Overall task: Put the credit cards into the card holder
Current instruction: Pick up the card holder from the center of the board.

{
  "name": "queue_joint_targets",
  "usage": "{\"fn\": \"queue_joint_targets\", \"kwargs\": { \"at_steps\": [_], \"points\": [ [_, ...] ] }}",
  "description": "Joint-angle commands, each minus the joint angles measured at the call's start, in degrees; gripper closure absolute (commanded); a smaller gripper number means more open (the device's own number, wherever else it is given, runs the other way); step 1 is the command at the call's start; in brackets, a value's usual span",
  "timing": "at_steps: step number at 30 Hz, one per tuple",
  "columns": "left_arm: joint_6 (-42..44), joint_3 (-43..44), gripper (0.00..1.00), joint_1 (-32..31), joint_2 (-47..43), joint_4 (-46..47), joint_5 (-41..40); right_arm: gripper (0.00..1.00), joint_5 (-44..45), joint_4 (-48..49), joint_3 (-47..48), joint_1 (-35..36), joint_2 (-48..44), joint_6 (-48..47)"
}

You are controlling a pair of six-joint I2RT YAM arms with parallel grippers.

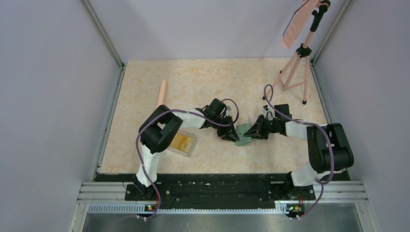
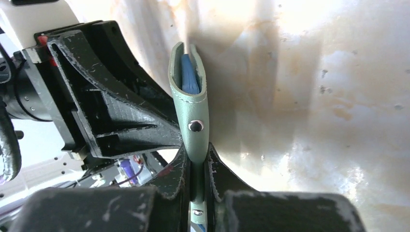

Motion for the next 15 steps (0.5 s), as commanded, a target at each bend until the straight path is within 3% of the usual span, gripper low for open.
{"fn": "queue_joint_targets", "kwargs": {
  "at_steps": [1, 8, 15],
  "points": [
    [5.0, 1.4, 0.69, -0.7, -5.6, -4.7, -4.1, 1.00, -2.7, -0.8, 2.0, 0.5, -5.7, 0.0],
    [14.7, 8.3, 0.41, -0.7, -17.0, -27.7, -20.4, 1.00, 2.2, -13.2, 8.1, 0.6, -16.5, -3.0],
    [13.8, 4.0, 0.32, -0.9, -30.2, -33.2, -27.5, 1.00, 5.8, -19.6, 13.8, 6.9, -22.5, -0.5]
  ]
}}
